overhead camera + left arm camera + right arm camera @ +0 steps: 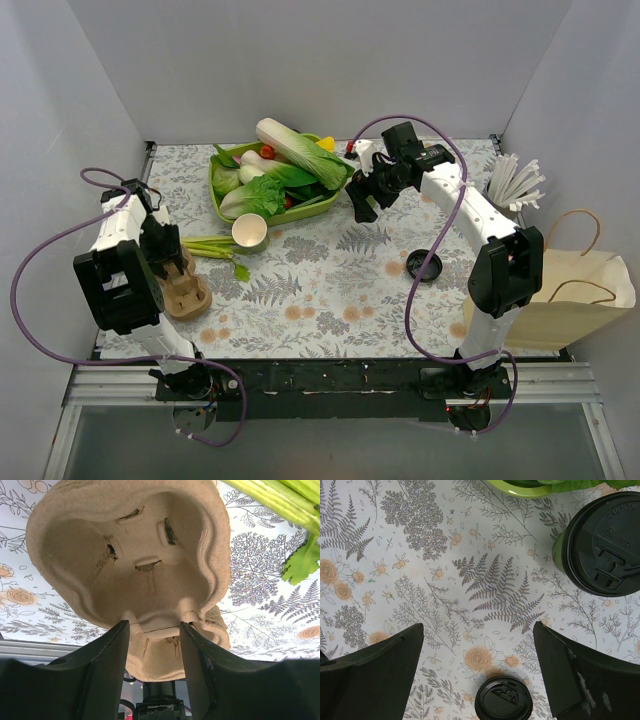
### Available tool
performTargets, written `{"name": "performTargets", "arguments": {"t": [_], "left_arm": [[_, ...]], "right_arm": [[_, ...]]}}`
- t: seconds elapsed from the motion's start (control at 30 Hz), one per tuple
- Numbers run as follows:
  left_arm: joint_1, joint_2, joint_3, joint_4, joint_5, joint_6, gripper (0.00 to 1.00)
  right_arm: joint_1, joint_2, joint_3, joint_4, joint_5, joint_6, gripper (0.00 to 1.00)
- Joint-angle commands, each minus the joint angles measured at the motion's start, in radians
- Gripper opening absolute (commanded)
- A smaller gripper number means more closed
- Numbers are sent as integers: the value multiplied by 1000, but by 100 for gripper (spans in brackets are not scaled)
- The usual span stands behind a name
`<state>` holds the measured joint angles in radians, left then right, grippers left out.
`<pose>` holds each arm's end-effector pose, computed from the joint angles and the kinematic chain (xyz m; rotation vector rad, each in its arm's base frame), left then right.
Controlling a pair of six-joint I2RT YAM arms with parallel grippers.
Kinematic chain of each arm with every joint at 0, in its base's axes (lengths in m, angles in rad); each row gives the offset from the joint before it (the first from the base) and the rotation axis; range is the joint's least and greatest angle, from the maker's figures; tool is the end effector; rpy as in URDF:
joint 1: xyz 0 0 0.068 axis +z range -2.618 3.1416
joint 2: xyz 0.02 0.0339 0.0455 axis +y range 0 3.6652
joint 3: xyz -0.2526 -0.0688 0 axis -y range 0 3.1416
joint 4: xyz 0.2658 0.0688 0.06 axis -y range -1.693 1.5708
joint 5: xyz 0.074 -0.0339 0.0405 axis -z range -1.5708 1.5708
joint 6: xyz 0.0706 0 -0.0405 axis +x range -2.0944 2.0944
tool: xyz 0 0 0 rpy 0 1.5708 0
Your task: Pack the takeout coffee
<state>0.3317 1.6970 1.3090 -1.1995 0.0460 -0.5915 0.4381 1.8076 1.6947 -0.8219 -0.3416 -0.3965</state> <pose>0.3018 0.1005 0.1746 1.3894 -2.7917 0.0678 0.3826 0.2054 0.2757 -1.1334 2.2091 0.4444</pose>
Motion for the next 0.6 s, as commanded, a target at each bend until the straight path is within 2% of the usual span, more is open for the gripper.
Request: {"name": "performTargets", "arguments": {"t": [0.0, 0.47, 0.5, 0.57], "left_arm": [[3, 1, 6, 6, 25, 10, 43], [3, 19, 16, 23, 11, 22, 35], [3, 18, 15, 26, 8, 24, 34], [3, 23, 15, 26, 3, 25, 26]], "right_arm": [[2, -5, 22, 1, 3, -4, 98], [17, 6, 26, 6, 7, -4, 98], [17, 6, 26, 7, 9, -4, 98], [21, 6, 25, 7, 10, -4, 98]]}}
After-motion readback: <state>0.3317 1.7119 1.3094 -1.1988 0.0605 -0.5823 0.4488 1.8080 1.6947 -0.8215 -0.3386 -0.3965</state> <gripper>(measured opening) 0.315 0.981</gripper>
